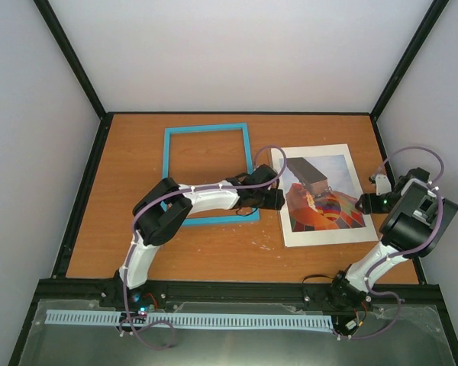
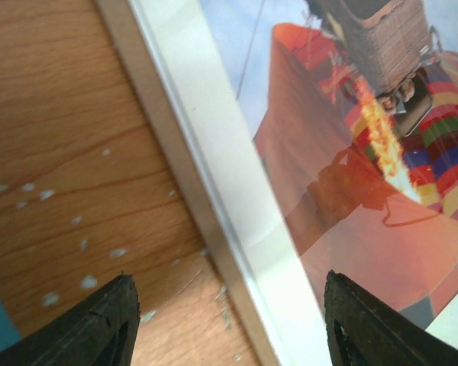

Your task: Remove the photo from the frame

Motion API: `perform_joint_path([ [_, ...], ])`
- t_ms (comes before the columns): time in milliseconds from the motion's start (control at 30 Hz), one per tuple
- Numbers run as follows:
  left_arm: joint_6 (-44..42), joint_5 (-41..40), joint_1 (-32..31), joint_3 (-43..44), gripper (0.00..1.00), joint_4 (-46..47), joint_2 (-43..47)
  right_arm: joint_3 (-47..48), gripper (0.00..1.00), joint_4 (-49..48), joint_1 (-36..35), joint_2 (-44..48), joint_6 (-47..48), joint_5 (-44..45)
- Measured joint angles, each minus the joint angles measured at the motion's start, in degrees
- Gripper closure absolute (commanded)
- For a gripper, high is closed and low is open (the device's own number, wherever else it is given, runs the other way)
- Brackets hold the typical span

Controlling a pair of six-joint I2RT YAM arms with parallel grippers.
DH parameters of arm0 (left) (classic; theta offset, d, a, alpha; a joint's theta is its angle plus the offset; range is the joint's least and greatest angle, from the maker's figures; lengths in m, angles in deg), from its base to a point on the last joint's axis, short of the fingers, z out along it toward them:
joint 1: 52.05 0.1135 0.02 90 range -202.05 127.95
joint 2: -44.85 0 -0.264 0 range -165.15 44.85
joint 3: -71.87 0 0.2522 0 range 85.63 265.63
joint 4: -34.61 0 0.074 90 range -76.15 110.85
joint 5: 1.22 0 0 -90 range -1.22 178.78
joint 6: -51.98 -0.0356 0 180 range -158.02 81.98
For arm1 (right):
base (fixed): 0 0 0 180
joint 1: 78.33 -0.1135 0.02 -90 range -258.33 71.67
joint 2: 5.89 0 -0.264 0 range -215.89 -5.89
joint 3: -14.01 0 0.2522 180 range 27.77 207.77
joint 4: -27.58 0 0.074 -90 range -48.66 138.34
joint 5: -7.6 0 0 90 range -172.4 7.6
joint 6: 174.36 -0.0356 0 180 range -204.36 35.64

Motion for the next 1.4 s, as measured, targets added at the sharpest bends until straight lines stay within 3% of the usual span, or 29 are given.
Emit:
perform_joint_path([
  [267,-0.09,-2.97,-0.02,-5.7,0.34,-0.52,4.09,-2.1,0.5,2.34,-1.05,1.25,3.87,-2.6],
  [433,-0.24,-3.58,-0.07,-6.23,0.35,-0.63,4.72,-5.07,0.54,6.93,-1.16,4.46,5.57,-2.32],
  [833,-0.28,-2.03,-0.07,-6.29,0.37,-0.59,4.7,-6.51,0.44,11.3,-0.44,9.77,6.82,-0.2],
  [1400,-0.28,2.03,-0.55,-0.59,0.37,-1.2,-0.68,-6.78,0.4,10.6,0.98,9.53,6.67,0.44],
])
